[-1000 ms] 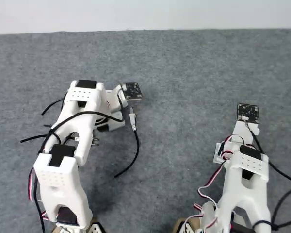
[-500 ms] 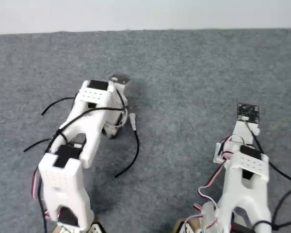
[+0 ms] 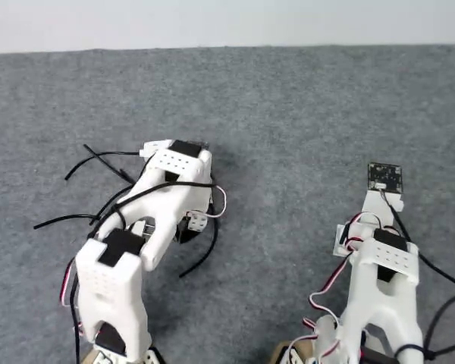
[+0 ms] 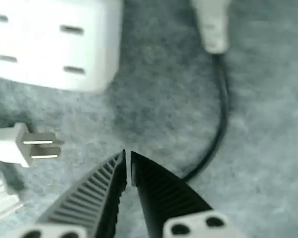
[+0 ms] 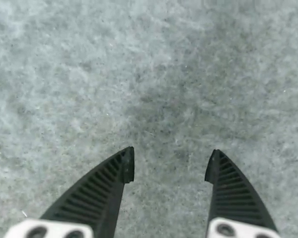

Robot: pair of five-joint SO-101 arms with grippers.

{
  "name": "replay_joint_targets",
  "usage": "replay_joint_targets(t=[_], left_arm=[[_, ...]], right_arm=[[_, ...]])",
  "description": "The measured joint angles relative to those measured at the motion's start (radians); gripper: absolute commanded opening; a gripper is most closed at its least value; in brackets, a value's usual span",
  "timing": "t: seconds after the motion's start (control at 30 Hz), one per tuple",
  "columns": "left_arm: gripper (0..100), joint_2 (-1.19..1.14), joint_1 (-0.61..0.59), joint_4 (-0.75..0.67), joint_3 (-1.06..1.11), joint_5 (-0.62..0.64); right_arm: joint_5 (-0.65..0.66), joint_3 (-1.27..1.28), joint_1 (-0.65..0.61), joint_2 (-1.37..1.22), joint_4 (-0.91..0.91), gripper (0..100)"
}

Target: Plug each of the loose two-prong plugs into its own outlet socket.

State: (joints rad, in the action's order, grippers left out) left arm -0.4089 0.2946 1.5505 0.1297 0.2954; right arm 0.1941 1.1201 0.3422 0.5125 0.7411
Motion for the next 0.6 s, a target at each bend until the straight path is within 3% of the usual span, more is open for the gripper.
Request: replay_joint_targets(t=[0.1,0.23,0.47,0.6], left_arm=[[1,0.161,0.002,-0.092,0.126,-0.150],[5,0.422,0.000,-0.204,0.313,-0.451],[33,0.646,-0.126,-0.232,0.390,-0.942],[36,0.651,-0.203,-0.233,0.399,-1.255]], right_arm=[[0.006,0.000,0.000,0.000,-0.003,23.3],[0.008,0.000,-0.002,0.000,-0.003,23.3],[0.008,0.000,-0.002,0.000,-0.003,23.3],[0.008,0.000,-0.002,0.000,-0.003,23.3]])
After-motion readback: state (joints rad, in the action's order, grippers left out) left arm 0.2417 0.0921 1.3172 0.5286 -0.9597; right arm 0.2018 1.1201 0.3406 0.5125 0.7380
